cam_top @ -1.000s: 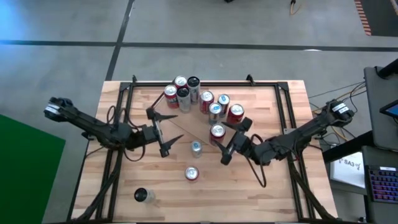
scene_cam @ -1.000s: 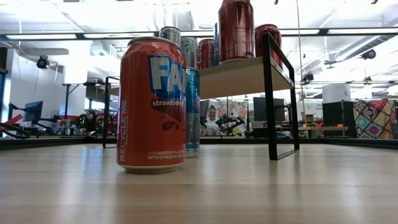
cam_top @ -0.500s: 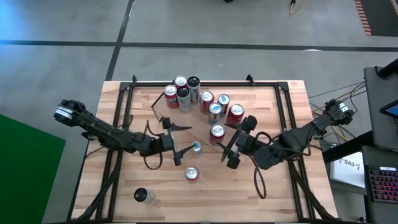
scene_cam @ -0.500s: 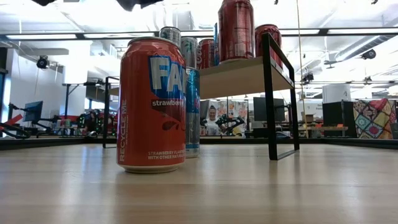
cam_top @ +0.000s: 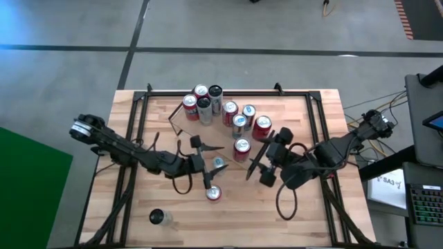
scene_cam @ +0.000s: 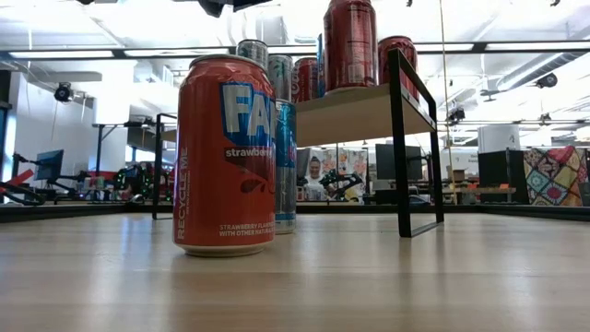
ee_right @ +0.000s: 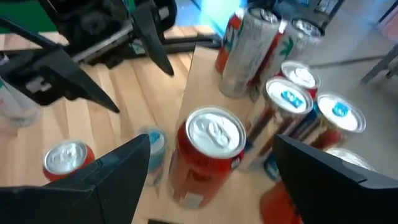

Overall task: Place canned beverage on shelf
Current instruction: Put the red/black soda can on the shelf, align with the other red/black soda can

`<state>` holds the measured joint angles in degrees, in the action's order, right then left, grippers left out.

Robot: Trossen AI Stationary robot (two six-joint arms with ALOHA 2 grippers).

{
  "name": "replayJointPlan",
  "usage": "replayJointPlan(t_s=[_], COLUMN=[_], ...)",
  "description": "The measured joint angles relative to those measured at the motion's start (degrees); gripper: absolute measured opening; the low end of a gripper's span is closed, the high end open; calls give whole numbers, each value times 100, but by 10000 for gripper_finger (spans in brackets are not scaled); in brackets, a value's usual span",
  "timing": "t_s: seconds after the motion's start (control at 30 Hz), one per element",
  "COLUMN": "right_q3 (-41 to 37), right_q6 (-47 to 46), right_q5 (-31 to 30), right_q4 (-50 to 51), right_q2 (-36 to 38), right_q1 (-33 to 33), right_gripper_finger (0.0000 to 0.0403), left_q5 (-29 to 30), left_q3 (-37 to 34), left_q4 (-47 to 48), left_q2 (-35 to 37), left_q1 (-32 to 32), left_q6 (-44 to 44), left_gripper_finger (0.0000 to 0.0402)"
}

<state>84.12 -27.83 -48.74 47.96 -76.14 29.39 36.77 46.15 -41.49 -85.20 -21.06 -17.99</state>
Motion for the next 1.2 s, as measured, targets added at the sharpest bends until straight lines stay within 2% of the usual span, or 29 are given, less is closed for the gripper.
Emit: replayJointPlan(t_s=[0.17,0.3,0.4,0.67,0.8,0.9,1.0,1.2], right_q3=[0,0,0,0,0,0,0,2], right_q6=[-368,-258,-41,507,644,768,839,842], right_q5=[82,77,76,73,73,73,75,233], right_q4=[494,490,327,226,226,224,178,66], right_q2=[0,-2,-2,19,26,26,26,35], right_q1=[0,0,0,-55,-115,-131,-131,-131], right_gripper_finger=[325,302,260,114,57,22,11,9], left_q5=[-16,-457,-488,-482,-474,-457,-455,-446], left_q3=[-4,0,0,0,0,0,0,128], left_q4=[-8,-207,-420,-545,-560,-562,-565,-565], left_q2=[-28,-197,-324,-436,-440,-440,-453,-671], left_q1=[0,9,7,9,9,9,9,9], left_q6=[265,523,495,542,547,550,640,586], left_gripper_finger=[280,280,280,279,266,237,186,32])
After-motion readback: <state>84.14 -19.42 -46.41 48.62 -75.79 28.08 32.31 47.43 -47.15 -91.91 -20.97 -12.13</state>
